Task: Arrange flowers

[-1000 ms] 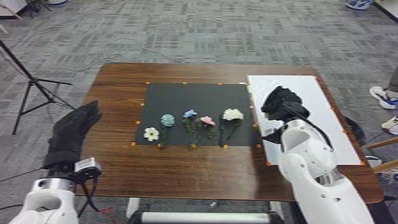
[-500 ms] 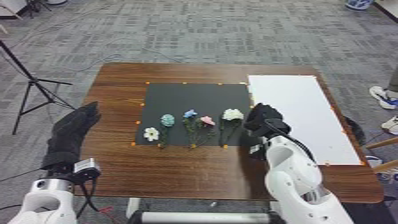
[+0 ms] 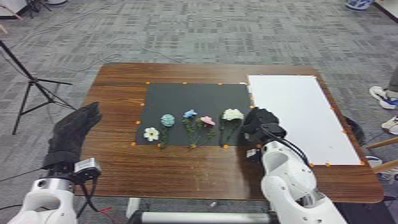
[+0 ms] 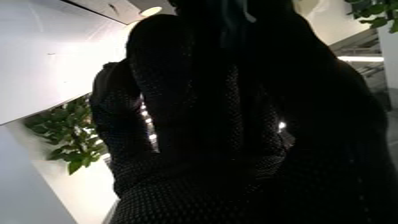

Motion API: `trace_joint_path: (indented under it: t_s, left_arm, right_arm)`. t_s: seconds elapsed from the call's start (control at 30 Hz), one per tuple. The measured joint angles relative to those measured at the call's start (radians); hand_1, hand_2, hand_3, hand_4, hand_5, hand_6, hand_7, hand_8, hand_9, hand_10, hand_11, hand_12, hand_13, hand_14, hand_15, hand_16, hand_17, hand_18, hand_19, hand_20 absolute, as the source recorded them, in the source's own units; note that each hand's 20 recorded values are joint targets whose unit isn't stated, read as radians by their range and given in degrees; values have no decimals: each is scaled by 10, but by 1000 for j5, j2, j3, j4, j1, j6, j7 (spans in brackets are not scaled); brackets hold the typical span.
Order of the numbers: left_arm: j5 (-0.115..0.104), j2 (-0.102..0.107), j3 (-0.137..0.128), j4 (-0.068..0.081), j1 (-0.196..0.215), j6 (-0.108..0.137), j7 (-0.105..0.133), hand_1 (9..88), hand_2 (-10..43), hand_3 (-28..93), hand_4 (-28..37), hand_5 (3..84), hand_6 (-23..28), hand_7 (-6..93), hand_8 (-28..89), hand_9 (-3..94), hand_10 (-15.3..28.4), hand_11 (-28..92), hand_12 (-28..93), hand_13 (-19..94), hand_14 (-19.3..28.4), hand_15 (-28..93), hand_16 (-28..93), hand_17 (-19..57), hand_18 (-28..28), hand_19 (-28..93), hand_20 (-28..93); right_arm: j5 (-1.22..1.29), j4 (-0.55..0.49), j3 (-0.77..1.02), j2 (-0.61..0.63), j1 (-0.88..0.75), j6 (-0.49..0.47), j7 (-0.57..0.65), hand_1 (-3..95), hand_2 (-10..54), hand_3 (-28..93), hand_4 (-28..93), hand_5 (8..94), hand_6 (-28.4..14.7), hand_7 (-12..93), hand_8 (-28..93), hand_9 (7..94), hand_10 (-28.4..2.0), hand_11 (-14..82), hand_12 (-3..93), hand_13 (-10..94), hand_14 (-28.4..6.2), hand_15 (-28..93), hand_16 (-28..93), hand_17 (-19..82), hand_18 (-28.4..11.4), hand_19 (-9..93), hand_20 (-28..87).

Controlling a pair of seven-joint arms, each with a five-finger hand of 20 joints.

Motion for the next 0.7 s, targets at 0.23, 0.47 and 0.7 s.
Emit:
trace_joint_path:
  t_s: [0.23, 0.47, 0.7]
  left_arm:
    - [2, 1, 1, 1, -8, 0, -2, 246, 25, 700, -230, 408, 10, 147, -75, 356, 114, 142, 105, 319, 150, 115, 8, 36, 88, 36, 130]
    - [3, 1, 1, 1, -8, 0, 0, 248, 21, 700, -224, 408, 11, 147, -75, 356, 114, 142, 105, 319, 149, 115, 8, 36, 87, 33, 130]
    - [4, 1, 1, 1, -9, 0, 1, 250, 18, 699, -219, 408, 11, 147, -75, 357, 114, 141, 105, 319, 149, 115, 8, 35, 87, 32, 130]
  right_arm:
    - [6, 1, 0, 1, 3, 16, -3, 506, -95, 590, -153, 750, -8, 179, 64, 818, -110, 157, 233, 686, -116, 619, 346, 330, -241, 785, 553]
    - [18, 3, -1, 9, 17, 36, -8, 432, -95, 668, -165, 703, -18, 164, -20, 770, -128, 170, 177, 660, -125, 624, 342, 321, -240, 782, 555]
    - [19, 3, 1, 18, 26, 38, -12, 417, -95, 688, -166, 660, -31, 167, -96, 728, -136, 160, 170, 645, -131, 630, 337, 315, -239, 778, 553]
